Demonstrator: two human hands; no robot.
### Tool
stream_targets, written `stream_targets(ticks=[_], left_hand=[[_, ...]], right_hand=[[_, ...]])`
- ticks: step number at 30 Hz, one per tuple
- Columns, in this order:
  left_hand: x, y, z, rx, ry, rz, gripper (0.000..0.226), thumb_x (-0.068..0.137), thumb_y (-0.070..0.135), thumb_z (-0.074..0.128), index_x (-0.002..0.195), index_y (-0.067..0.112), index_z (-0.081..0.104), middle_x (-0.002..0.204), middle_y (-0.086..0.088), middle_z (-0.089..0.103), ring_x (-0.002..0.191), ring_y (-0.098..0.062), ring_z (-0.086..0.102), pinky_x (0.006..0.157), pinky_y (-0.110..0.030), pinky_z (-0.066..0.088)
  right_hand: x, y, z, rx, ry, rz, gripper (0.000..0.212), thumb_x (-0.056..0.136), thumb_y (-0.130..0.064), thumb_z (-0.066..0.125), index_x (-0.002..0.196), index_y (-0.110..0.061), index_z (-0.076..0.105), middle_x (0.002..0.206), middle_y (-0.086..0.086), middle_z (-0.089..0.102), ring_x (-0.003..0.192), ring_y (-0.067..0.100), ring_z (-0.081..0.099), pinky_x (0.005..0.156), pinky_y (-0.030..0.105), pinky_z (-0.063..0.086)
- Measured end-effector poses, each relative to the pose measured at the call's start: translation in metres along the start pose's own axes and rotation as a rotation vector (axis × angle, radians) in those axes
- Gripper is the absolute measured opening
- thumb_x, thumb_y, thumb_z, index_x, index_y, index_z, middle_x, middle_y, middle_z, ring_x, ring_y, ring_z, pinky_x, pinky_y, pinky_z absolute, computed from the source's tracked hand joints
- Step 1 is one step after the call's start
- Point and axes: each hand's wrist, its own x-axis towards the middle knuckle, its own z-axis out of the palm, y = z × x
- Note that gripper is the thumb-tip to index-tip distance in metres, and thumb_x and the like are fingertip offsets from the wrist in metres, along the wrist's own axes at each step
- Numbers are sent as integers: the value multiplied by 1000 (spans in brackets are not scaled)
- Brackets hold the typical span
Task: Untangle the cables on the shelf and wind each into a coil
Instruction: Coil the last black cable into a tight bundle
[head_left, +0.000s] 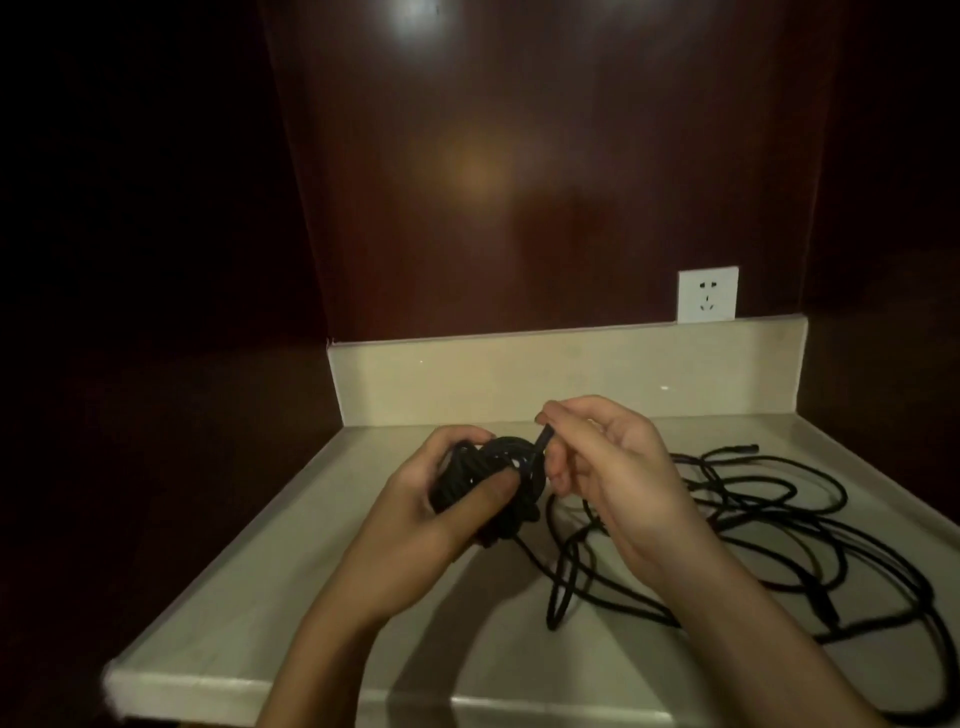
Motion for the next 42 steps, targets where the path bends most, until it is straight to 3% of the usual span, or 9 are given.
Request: stream_targets(ticks=[3,7,12,16,19,26,31,38,42], left_hand=[[-4,-8,1,-33,-38,-19,35,81,32,69,113,19,64,93,5,72,84,-23,74,70,-38,61],[-11,-20,13,-55,-33,-13,34,82,35,71,112,19,65,92,-1,70,81,-28,73,60,-31,56],[-17,-36,29,-20,-83,24,27,84,41,72,106,26,66,91,3,70,82,-25,72,63,-31,54],[-28,-41,41,22,-127,43,36,81,55,67,103,27,67,92,-2,72,83,-26,72,72,-48,58],[-39,-44,50,37,-198,27,36,81,56,68,103,27,68,95,-1,72,84,-25,74,75,-57,59],[-59,-40,80,149,-332,59,38,81,62,66,104,32,66,92,0,71,85,-19,71,77,-53,57],[-68,-41,112,228,-475,62,32,84,60,68,105,37,62,94,12,70,88,-5,68,79,-41,58],[-74,-59,182,603,-804,-14,54,77,76,63,111,34,57,103,12,64,97,-7,60,86,-36,53],[-70,-78,231,647,-819,-92,61,76,76,65,113,28,58,105,9,63,99,-11,59,81,-31,51]], right_hand=[[-5,7,-2,-13,13,34,11,94,-13,61,93,-3,63,53,4,55,47,14,47,48,23,40],[-20,12,-13,-99,6,45,13,94,-18,61,95,-5,63,51,2,52,45,13,43,46,23,36],[-44,9,-31,-226,-8,73,17,95,-21,61,91,-6,64,50,1,51,45,12,43,46,21,35],[-65,5,-42,-278,-39,101,18,96,-24,59,84,-11,63,54,4,53,48,16,44,54,28,38],[-83,2,-53,-332,-68,104,21,97,-23,57,85,-5,62,53,5,52,47,18,42,51,25,38],[-118,-6,-79,-418,-116,171,18,92,-28,60,82,-13,63,53,4,53,45,18,39,42,19,32],[-146,-13,-113,-462,-127,194,22,87,-31,62,81,-10,63,54,7,53,45,17,42,44,21,35],[-187,-2,-187,-667,-298,570,17,100,-22,57,92,-8,62,64,5,63,52,16,54,51,23,41],[-193,16,-224,-755,-189,667,15,100,-15,55,94,-3,61,64,5,63,53,14,55,50,22,42]])
